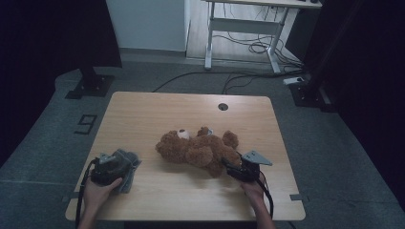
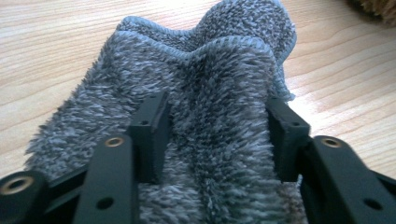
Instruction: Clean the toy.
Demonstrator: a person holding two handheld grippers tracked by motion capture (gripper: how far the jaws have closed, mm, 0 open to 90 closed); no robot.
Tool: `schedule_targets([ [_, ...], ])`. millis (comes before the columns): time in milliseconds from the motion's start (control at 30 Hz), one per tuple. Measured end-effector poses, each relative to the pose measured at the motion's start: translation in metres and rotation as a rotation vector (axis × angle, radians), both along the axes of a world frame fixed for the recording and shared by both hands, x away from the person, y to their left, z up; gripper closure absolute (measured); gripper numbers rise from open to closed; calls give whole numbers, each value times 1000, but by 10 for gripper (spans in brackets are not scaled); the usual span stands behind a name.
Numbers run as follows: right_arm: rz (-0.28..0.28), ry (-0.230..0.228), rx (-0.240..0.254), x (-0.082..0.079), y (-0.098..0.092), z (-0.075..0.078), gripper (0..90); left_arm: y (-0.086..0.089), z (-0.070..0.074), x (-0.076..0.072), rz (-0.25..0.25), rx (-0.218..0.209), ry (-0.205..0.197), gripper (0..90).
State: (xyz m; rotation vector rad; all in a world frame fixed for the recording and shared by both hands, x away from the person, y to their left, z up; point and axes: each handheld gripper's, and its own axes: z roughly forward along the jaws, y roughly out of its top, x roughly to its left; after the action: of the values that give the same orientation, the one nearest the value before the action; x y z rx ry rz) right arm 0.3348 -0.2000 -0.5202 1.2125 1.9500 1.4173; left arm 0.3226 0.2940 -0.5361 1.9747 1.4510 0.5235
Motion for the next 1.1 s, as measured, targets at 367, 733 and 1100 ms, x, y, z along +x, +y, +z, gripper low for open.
schedule_targets([
  [367, 2, -1, 6, 0, -1, 0, 391, -8, 7, -4, -43, -36, -53, 768],
  [733, 29, 7, 22, 2, -6, 2, 441, -37, 38, -17, -178, -158, -177, 776],
  [1100, 34, 15, 41, 3, -6, 2, 449, -88, 70, -12, -273, -234, -253, 772],
])
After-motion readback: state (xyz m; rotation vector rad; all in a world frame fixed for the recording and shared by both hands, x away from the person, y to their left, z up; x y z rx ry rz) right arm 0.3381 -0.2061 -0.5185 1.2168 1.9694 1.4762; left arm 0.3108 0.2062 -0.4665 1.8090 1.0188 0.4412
